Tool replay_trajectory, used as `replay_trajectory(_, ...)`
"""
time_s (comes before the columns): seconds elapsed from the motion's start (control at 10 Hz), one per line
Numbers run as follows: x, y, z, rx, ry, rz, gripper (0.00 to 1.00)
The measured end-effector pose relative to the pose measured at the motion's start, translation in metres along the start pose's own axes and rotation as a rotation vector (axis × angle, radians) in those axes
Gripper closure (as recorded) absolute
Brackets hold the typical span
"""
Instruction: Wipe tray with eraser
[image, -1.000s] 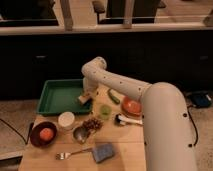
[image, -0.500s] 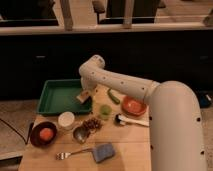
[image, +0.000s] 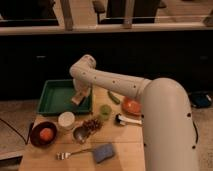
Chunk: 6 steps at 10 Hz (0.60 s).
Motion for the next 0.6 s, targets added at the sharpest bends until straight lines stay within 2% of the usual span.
replay_trajectory(0.2,-0.009,-0.005,0.014,-0.022,-0.023,-0.032,1.0)
replay_trajectory(0.6,-0.009,-0.003,0.039,-0.061,-0.05,-0.029,1.0)
